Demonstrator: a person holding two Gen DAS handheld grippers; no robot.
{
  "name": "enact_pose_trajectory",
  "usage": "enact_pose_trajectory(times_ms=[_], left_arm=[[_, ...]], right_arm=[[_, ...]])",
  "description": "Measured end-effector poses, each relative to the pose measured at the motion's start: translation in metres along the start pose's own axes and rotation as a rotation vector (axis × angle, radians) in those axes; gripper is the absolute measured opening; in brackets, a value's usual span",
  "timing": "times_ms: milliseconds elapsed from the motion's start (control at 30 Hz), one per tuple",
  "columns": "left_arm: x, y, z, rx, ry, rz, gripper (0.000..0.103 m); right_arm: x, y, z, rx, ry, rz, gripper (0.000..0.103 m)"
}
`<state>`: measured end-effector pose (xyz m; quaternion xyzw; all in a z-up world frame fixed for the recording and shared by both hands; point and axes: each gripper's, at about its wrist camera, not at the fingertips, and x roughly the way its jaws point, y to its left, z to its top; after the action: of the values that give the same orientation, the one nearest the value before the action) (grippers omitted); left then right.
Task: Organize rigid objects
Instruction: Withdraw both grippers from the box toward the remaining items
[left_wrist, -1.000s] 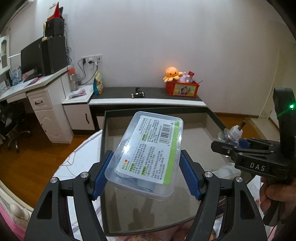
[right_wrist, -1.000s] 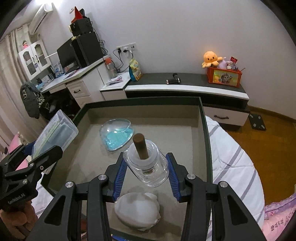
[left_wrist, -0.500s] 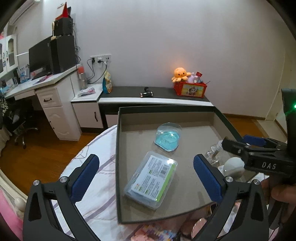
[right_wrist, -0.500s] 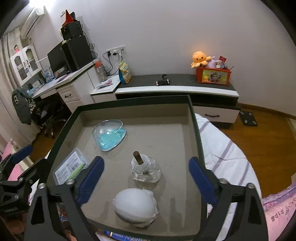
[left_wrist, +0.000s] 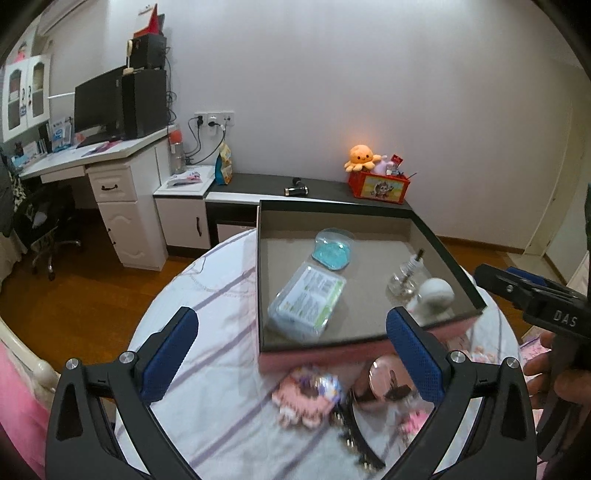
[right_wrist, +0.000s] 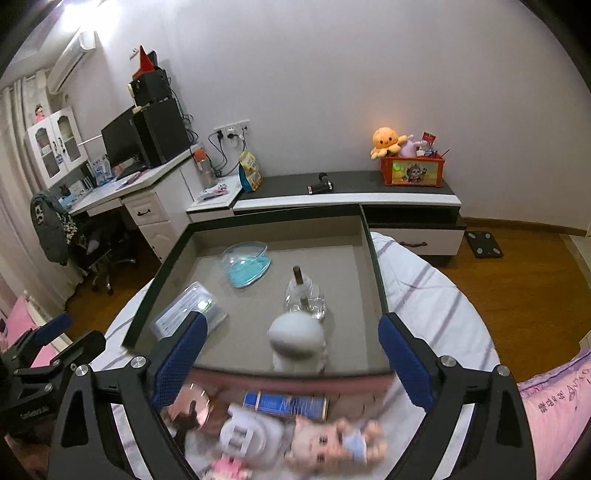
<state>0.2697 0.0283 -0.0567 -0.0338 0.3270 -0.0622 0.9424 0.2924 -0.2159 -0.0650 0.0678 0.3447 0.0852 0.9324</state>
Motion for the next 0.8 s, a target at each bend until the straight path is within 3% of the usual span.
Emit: enact_pose_trajectory(times_ms=[367, 800], left_arm=[[-0.047, 0.001, -0.04, -0.015, -0.006, -0.017, 0.103], [-0.058, -0.01, -0.08, -0.03, 0.051, -0.037, 0.103]], right_arm=[[-0.055, 0.003, -0.045, -0.007, -0.034, -0.03, 0.095], [-0.063, -0.011, -0.101, 0.035, 0.042, -0.07, 0.095]])
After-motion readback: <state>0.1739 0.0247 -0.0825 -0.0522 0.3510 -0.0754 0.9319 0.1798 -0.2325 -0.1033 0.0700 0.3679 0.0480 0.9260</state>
